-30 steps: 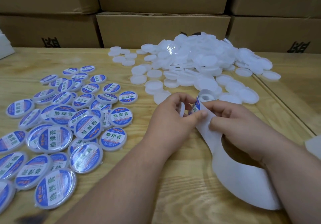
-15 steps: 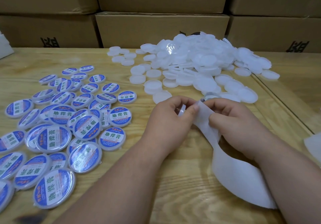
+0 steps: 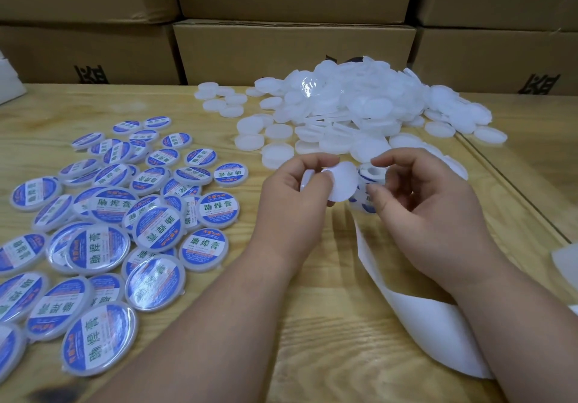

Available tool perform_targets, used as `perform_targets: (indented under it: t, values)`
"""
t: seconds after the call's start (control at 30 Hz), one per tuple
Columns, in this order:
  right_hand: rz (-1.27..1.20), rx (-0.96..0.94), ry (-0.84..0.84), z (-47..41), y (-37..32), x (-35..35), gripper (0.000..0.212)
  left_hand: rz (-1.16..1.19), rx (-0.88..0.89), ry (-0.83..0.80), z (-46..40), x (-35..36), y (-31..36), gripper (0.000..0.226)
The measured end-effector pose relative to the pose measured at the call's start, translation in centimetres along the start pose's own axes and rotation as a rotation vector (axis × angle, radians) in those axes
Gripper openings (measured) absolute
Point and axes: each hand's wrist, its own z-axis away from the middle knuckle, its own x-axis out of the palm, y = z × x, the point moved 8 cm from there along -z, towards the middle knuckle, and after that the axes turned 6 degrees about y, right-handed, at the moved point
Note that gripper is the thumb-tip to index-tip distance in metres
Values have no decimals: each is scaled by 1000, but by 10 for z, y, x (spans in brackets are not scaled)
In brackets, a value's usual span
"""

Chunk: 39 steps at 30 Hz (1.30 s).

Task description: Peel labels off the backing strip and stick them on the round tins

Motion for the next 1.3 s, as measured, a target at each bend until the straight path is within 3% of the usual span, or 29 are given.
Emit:
perform_targets:
  t: [0.13,0.3,0.4,0.53,0.73,0.87,1.0,1.3]
  values:
    - [50,-145,4,2,-17,2,31,3,-27,-78,1,6,-2,21]
    - [59,-141,26,2,-20,-1,28,61,-41,-149,1,11,-1,21]
    - [57,-149,32,3,-24,-1,22,165,-76,-213,1,13,1,33]
    - [-160,43,42,5,-12,2,23,375,-141,-179,-4,8,-2,42]
    - [-342,241,35,6,-2,7,17,400,-200,-59,-8,4,-10,23]
    - [-497,405,-145,12,3,27,15,329,-163,-61,-7,4,-7,36]
    - [-479,410,-298,20,-2,44,33,251,-172,-122,-5,8,-7,23]
    - [-315,473,-146,18,10,35,22,364,-230,-241,-2,22,-13,35]
